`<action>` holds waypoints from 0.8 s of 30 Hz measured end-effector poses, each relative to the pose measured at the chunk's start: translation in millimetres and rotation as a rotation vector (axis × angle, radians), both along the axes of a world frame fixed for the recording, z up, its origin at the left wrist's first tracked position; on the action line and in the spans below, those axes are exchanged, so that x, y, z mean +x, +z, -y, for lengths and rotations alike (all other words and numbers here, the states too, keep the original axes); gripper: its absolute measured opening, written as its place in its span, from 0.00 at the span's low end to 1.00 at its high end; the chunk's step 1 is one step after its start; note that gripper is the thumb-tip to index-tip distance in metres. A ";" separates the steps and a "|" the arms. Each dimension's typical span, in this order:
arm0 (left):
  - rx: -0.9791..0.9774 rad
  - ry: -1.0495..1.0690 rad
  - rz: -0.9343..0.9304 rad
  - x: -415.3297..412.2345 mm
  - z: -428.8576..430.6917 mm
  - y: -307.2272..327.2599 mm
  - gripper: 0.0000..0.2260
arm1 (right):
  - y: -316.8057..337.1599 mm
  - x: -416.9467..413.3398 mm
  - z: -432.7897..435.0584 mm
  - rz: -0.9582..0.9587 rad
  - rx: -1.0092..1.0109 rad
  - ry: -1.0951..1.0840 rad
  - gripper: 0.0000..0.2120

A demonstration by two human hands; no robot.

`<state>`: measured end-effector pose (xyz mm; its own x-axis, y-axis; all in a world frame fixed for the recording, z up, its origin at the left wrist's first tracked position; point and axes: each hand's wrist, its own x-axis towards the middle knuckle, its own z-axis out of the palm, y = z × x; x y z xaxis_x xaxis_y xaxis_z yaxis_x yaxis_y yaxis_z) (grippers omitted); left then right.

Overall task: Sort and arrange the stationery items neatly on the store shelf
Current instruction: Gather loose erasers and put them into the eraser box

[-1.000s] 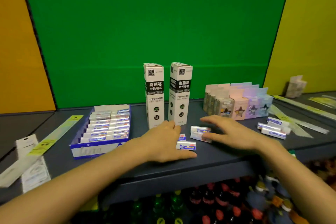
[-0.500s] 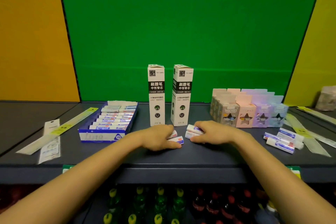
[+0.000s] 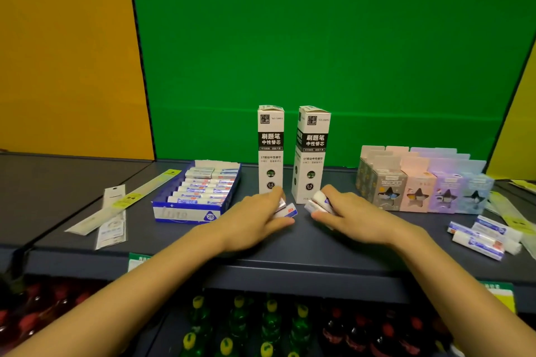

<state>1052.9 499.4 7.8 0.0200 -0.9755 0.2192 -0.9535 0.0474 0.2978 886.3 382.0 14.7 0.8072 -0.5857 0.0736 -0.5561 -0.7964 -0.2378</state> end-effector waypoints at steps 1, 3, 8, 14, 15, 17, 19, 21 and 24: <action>-0.017 -0.015 -0.058 5.2 -4.3 2.7 0.13 | 1.5 2.9 -2.8 0.033 -0.004 0.025 0.17; -0.040 -0.017 -0.145 15.3 -13.1 10.8 0.09 | 5.5 10.7 -10.1 0.100 0.006 0.083 0.14; -0.008 0.096 -0.280 53.1 -35.6 34.1 0.09 | 18.5 40.5 -31.2 0.219 0.015 0.157 0.15; -0.018 0.182 -0.280 125.1 -48.5 46.0 0.12 | 27.0 95.3 -42.7 0.254 -0.013 0.215 0.12; -0.017 0.189 -0.280 136.3 -48.6 46.3 0.13 | 27.1 104.9 -43.0 0.269 -0.021 0.220 0.13; -0.028 0.195 -0.276 155.3 -47.3 46.3 0.12 | 26.7 123.5 -42.6 0.292 -0.050 0.220 0.14; -0.054 0.197 -0.265 170.6 -44.3 46.2 0.12 | 26.3 140.0 -40.2 0.307 -0.070 0.199 0.13; -0.079 0.192 -0.261 183.8 -38.9 45.4 0.13 | 25.9 154.4 -37.1 0.315 -0.092 0.183 0.12; -0.088 0.178 -0.261 197.9 -30.1 42.9 0.14 | 24.6 173.9 -33.3 0.306 -0.132 0.137 0.13</action>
<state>1250.8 529.4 50.7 0.2546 -0.9293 0.2675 -0.8413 -0.0764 0.5351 1060.3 415.3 39.2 0.8066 -0.4426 0.3918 -0.3607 -0.8937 -0.2668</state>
